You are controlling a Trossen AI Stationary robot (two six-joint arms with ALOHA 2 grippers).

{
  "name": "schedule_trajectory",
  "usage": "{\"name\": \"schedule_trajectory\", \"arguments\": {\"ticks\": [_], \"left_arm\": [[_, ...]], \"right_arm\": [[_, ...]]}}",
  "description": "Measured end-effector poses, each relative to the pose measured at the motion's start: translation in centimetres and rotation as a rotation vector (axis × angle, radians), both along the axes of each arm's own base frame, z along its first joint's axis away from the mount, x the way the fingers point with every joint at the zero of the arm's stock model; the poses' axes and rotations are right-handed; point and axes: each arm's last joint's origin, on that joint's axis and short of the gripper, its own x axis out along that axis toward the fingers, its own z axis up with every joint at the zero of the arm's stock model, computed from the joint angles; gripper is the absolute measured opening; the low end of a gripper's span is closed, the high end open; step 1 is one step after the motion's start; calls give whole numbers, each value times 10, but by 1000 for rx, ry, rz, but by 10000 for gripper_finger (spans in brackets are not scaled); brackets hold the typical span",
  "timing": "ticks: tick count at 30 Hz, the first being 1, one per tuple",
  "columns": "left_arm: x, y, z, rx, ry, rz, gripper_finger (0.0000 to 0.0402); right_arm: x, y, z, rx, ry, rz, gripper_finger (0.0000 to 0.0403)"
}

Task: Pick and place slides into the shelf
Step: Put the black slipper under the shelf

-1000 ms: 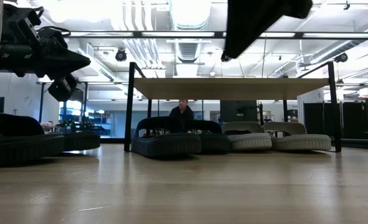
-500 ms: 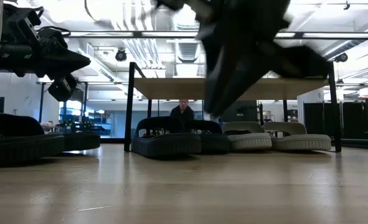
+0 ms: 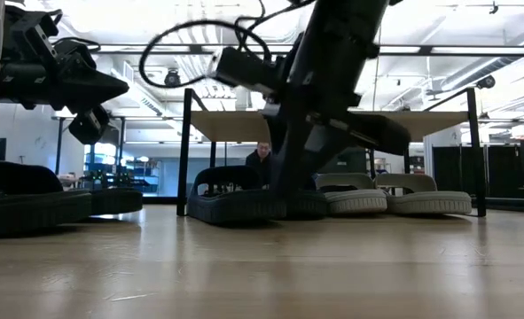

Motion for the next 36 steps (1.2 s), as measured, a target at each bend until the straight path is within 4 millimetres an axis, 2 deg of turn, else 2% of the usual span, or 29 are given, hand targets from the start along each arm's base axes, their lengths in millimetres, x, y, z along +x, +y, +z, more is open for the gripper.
{"name": "schedule_trajectory", "arguments": {"ticks": [36], "left_arm": [[0, 0, 0, 0, 0, 0, 2]], "right_arm": [[3, -9, 0, -63, 2, 44, 22]]}}
